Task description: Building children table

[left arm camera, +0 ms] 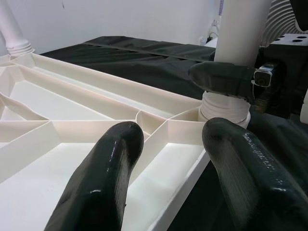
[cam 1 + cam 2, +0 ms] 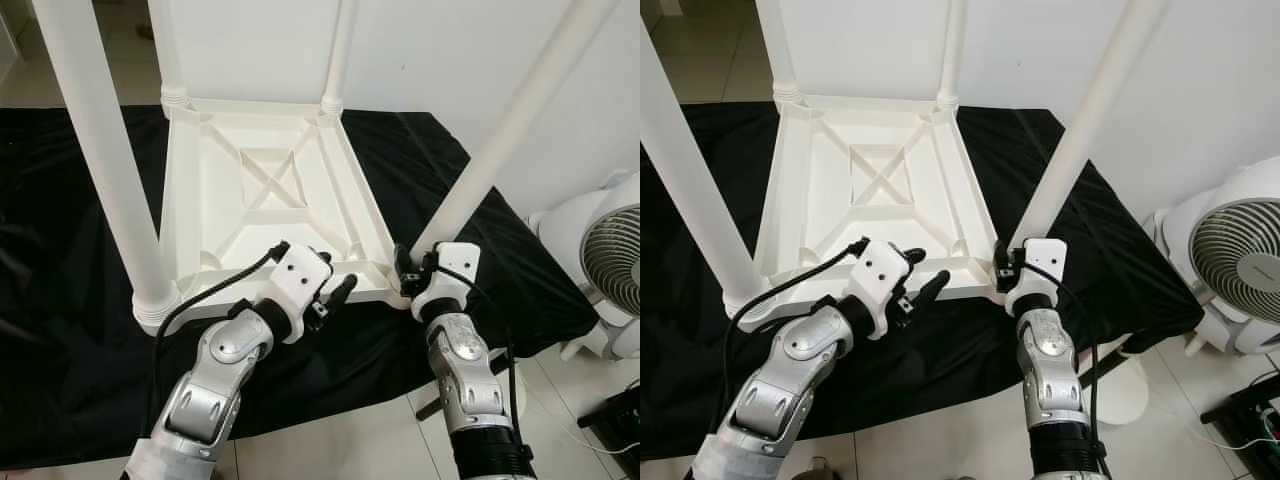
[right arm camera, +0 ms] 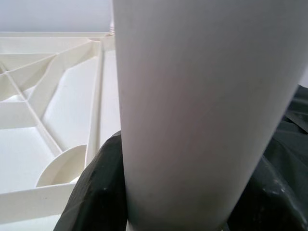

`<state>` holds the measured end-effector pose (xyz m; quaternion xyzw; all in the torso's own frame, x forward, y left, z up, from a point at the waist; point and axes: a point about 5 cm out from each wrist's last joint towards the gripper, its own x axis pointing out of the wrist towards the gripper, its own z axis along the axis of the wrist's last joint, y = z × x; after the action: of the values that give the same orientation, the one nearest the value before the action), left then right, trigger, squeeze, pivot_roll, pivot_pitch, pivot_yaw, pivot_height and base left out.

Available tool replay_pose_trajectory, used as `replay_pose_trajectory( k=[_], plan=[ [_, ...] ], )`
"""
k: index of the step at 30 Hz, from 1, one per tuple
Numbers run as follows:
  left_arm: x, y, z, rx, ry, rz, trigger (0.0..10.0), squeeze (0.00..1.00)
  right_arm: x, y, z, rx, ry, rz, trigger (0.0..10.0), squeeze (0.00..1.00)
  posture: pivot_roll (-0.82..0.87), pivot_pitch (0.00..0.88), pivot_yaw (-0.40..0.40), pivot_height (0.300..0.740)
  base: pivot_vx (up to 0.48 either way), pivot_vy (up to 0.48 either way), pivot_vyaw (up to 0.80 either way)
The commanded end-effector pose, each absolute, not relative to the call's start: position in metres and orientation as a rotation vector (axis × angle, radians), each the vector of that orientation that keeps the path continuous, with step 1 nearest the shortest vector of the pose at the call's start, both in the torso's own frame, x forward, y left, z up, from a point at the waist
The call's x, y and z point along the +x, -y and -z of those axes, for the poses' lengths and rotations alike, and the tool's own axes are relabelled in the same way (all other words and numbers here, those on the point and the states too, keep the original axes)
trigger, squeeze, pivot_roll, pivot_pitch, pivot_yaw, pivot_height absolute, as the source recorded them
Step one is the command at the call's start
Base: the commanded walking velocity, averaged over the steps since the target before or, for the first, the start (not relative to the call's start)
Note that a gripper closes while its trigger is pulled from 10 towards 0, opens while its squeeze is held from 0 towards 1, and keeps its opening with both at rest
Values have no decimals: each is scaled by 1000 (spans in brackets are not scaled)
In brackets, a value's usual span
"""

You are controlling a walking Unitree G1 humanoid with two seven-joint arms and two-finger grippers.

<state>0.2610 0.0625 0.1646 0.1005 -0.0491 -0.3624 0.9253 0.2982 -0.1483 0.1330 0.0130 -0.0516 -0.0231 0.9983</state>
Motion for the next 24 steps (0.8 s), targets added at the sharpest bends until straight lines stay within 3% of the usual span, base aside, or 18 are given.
replay_pose_trajectory(
  k=[1,3,4,9,14,15,18,19,24],
  plan=[
    [259,-60,-163,194,88,735,10000,0,293,161,-118,8,16,127,10000,31,73,75,-101,740,0,0,0],
    [259,-60,-163,194,88,735,10000,0,293,161,-118,8,16,127,10000,31,73,75,-101,740,0,0,0],
    [259,-60,-163,194,88,735,10000,0,294,161,-119,28,27,111,10000,1000,73,75,-101,740,0,0,0],
    [260,-61,-164,195,89,733,10000,0,296,163,-122,55,45,55,10000,1000,75,73,-100,740,0,0,0],
    [260,-62,-163,197,89,731,10000,0,303,169,-135,90,83,-131,10000,1000,75,70,-102,740,0,0,0],
    [261,-62,-163,197,89,730,10000,0,305,171,-137,75,82,-193,10000,0,76,69,-102,740,0,0,0],
    [261,-62,-164,197,91,729,10000,0,306,174,-140,32,78,-329,10000,0,78,66,-102,740,0,0,0],
    [261,-62,-164,197,92,728,10000,0,307,176,-141,-12,66,-451,10000,0,80,63,-100,740,0,0,0],
    [262,-63,-165,201,93,728,10000,0,308,178,-140,-126,54,-622,10000,0,82,58,-95,740,0,0,0]
  ],
)
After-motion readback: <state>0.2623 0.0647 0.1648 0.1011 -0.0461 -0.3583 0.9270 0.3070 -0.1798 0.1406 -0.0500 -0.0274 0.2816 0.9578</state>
